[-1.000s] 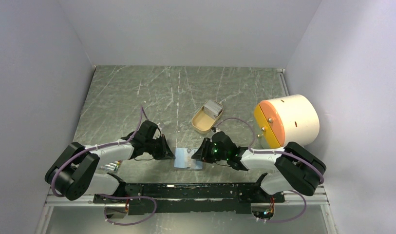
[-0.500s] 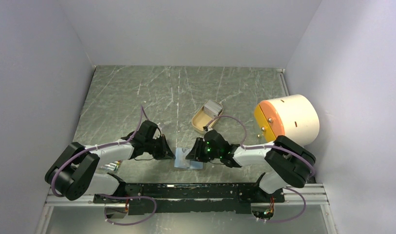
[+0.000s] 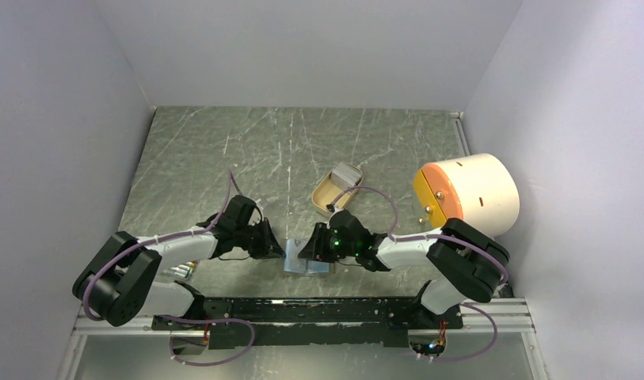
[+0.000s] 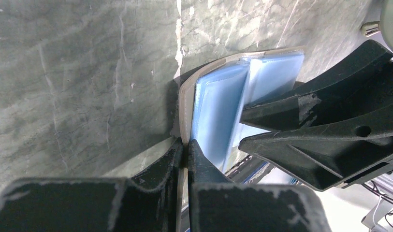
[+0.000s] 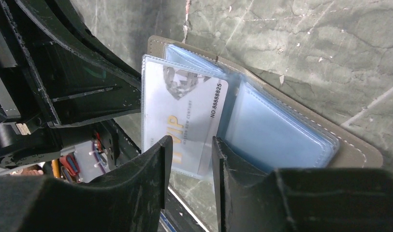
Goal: Put the credit cards into the card holder
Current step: Insert the credit card into the card holder.
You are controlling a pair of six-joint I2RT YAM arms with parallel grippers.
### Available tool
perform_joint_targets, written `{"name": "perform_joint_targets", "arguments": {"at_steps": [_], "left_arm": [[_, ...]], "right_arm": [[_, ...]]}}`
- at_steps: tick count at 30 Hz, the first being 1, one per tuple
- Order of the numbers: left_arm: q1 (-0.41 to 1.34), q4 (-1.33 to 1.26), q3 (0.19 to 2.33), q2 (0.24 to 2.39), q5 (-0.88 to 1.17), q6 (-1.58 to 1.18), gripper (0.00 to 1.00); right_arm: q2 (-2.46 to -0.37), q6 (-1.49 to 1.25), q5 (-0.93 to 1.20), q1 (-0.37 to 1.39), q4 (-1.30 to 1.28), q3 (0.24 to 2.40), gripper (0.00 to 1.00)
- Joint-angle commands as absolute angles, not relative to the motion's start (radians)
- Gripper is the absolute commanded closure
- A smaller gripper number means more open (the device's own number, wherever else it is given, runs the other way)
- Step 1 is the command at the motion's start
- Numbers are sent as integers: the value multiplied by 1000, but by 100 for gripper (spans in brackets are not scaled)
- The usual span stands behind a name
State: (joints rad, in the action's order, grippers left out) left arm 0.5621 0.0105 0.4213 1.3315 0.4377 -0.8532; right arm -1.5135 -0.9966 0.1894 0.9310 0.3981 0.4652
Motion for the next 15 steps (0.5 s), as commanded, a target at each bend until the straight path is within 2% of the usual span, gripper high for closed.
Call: {"name": "perform_joint_targets", "arguments": {"at_steps": [1,3,11,15], "left_arm": [[557,-16,418,1304,467,-844,91],[556,-13,417,1300,467,-843,91],[558,-34,421,1310,492,-853,91],[558,-35,425,1306,500,-855,91]], "right_arm": [[-1504,-990,197,939,473,448,58],[-1500,-993,194,939,484,440,52],[-1521,-990,219,939,507,446,49],[-1511,-990,219,939,521,445,41]]}}
